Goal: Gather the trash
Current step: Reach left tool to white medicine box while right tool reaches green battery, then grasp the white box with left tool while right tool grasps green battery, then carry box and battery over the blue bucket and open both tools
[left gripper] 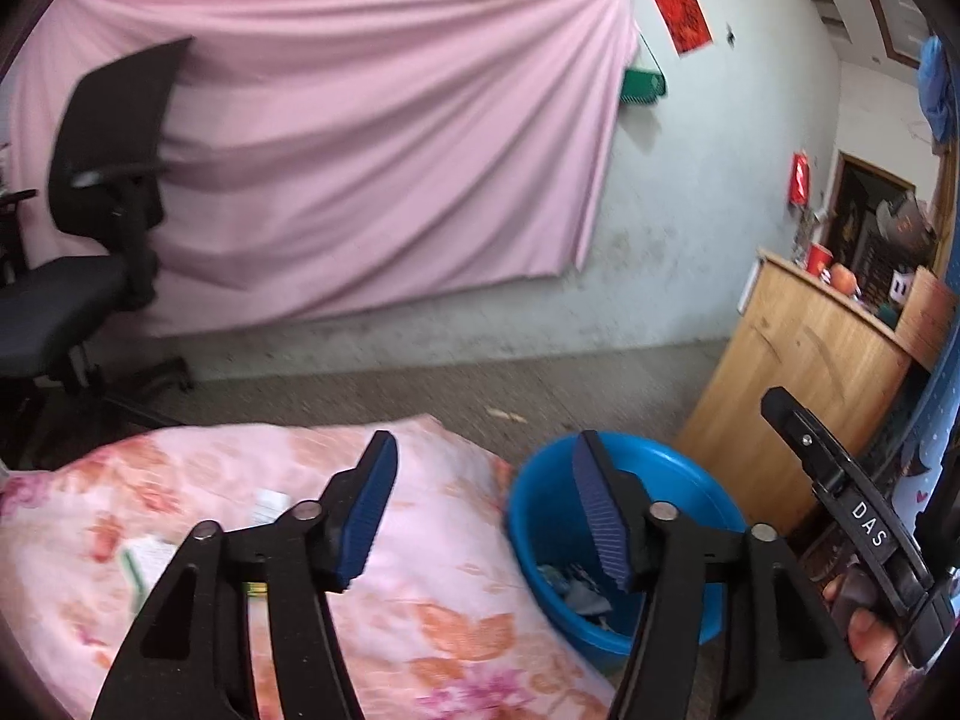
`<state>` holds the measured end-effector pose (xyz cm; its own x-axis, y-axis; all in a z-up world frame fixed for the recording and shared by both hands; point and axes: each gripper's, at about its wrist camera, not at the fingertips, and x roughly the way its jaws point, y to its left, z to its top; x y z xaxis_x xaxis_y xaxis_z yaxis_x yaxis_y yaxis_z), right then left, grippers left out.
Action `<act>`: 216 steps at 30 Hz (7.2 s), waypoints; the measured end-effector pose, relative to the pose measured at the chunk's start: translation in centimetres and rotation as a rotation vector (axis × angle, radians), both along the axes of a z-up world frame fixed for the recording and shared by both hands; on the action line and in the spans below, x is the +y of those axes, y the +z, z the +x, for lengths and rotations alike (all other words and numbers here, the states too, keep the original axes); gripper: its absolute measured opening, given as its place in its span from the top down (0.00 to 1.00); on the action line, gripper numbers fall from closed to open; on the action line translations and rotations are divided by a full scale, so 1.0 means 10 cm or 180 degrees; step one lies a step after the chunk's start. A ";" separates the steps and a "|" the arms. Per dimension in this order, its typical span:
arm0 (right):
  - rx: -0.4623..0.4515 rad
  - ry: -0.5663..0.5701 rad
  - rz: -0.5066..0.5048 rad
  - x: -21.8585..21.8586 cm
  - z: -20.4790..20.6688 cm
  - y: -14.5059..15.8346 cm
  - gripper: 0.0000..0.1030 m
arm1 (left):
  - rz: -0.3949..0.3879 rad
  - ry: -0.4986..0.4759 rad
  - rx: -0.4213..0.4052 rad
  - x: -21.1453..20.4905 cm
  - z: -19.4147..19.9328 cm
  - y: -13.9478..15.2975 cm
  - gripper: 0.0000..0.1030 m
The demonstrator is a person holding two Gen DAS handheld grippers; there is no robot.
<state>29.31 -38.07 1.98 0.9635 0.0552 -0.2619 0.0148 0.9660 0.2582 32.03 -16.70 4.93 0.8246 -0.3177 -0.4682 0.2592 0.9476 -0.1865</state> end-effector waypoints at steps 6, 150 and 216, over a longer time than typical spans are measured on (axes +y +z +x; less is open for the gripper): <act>-0.0265 0.0160 -0.0013 0.32 -0.07 0.09 0.00 | -0.0117 0.0351 -0.0280 0.51 -0.24 0.11 0.13; -0.0011 0.1488 -0.1080 2.06 -0.01 -0.26 0.68 | 0.0239 0.0673 -0.0269 1.70 -0.63 -0.68 0.59; 0.0526 -0.0167 0.0033 -0.55 0.09 -0.49 0.59 | 0.0275 -0.0755 0.0519 -1.22 0.50 -0.51 0.45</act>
